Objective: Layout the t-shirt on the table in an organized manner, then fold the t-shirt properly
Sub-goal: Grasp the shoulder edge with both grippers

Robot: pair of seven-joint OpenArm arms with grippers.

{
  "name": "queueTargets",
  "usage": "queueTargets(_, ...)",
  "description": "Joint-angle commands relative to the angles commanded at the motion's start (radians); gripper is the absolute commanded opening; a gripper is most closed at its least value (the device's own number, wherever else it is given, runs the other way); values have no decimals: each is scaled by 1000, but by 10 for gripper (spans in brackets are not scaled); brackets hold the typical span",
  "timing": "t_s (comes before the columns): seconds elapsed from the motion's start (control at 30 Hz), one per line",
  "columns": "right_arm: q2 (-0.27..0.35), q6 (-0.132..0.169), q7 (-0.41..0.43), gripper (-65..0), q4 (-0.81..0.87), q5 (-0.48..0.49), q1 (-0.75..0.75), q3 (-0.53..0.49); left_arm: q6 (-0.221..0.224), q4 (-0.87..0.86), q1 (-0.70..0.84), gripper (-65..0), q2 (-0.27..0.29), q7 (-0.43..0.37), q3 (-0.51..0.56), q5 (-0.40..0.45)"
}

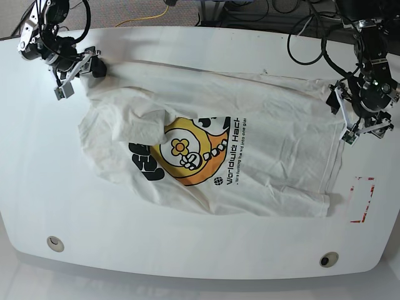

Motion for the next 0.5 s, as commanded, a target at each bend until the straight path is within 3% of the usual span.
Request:
queueTargets(0.17,3,0,0,-583,0,0,0,0,0,-8,6,-325,21,0,0,2)
queueTargets(0.2,5,0,0,-599,0,0,0,0,0,-11,9,-386,26,0,0,2)
queueTargets(0.37,5,0,0,-621,0,0,0,0,0,-35,29,-586,38,-23,8,3)
queueTargets(0.5,5,0,0,-621,0,0,0,0,0,-43,32,-650,54,-46,8,6)
